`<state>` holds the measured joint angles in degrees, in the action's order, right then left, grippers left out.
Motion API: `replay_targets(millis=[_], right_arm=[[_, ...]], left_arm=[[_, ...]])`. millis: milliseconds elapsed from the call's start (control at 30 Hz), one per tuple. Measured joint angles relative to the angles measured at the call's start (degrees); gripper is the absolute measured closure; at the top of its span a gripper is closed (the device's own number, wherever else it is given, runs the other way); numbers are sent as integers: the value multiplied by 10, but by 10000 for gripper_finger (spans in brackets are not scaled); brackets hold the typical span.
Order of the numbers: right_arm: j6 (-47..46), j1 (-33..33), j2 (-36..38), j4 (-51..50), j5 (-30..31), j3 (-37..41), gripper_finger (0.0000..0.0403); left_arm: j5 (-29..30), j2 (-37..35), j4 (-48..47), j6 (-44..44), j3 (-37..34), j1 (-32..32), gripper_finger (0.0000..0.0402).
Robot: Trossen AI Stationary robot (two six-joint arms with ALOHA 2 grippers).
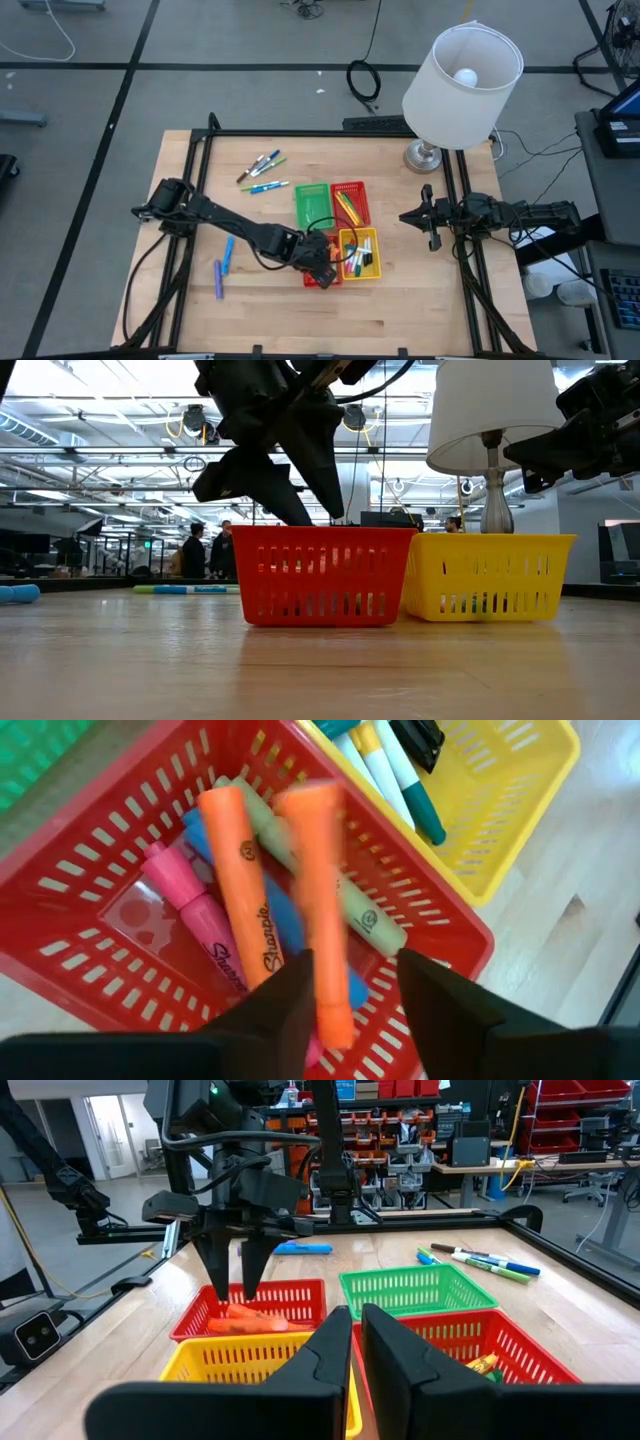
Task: Pick & Place Markers
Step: Put the large orange highlighter into the bottom red bin, then put the large purple highlighter into the bottom red bin
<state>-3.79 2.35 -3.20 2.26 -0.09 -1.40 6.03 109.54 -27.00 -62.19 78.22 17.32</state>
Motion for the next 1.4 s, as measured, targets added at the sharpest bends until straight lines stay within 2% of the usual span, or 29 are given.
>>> replay_targets(millis=[233,467,600,733,833,933,1133,1267,1400], right_arm=[[0,0,0,0,0,0,385],[0,0,0,0,0,0,385],[0,0,0,0,0,0,385],[0,0,0,-1,0,0,385],[0,0,-3,-1,0,0,385],[0,0,-3,-1,0,0,385],[0,0,-3,-1,0,0,385],[0,0,-3,-1,0,0,385],[0,0,-3,-1,0,0,385]], left_arm=[[-12,0,0,12,0,0,179],[-44,-16,-17,32,0,-7,161],[-35,-40,-88,13,0,3,160],[24,-75,-198,-35,0,23,160],[65,-96,-289,-95,0,42,160],[72,-112,-390,-187,0,64,160],[-29,-111,-546,-386,0,119,160],[-79,-111,-557,-475,-18,154,160],[-134,-111,-561,-508,-52,178,160]])
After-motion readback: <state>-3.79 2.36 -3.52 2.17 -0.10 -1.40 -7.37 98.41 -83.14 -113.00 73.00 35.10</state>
